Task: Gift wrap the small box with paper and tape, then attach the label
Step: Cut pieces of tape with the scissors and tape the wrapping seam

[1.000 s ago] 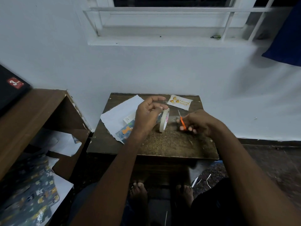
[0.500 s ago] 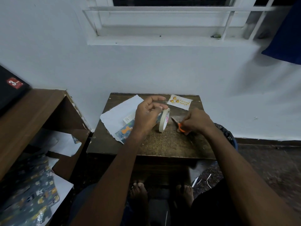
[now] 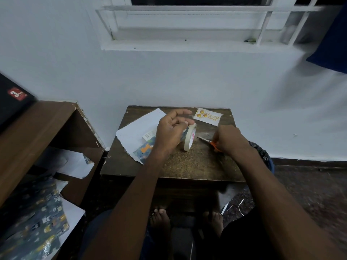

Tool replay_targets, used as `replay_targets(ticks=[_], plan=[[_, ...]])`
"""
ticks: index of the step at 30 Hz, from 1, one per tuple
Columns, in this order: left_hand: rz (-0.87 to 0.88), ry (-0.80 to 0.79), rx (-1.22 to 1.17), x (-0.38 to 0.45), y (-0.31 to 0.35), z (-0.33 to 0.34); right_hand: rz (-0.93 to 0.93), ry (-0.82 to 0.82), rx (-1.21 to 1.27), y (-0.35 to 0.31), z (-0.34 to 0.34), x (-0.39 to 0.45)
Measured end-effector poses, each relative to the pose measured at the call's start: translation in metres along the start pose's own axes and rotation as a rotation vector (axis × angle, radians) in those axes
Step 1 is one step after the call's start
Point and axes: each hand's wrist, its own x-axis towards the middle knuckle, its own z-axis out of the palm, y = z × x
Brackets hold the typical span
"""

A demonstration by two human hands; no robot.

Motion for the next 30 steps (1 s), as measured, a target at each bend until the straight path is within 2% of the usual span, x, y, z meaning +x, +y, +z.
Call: replay_targets(ticks=[5,11,15,17,30], plan=[[-0.005,0.002,-0.009,0.001,0.001,0.000,-0.027,-0.040,0.022,0.000,-0.001,-0.003],[-0.014,0.004,-0.001,0.002,-0.001,0.001,-0.028,0.143,0.319,-0.002,0.004,0.007],[-0.007,0.002,-0.004,0.003,-0.001,0.001,-0.136,0.050,0.374,-0.015,0.009,0.011],[-0.005,0.004,-0.006,0.003,-0.002,0.000,-0.153,0.053,0.385,-0.020,0.010,0.012],[-0.009,0.000,0.008,0.004,-0.001,0.000,-0.096,0.038,0.546,-0.013,0.018,0.021]])
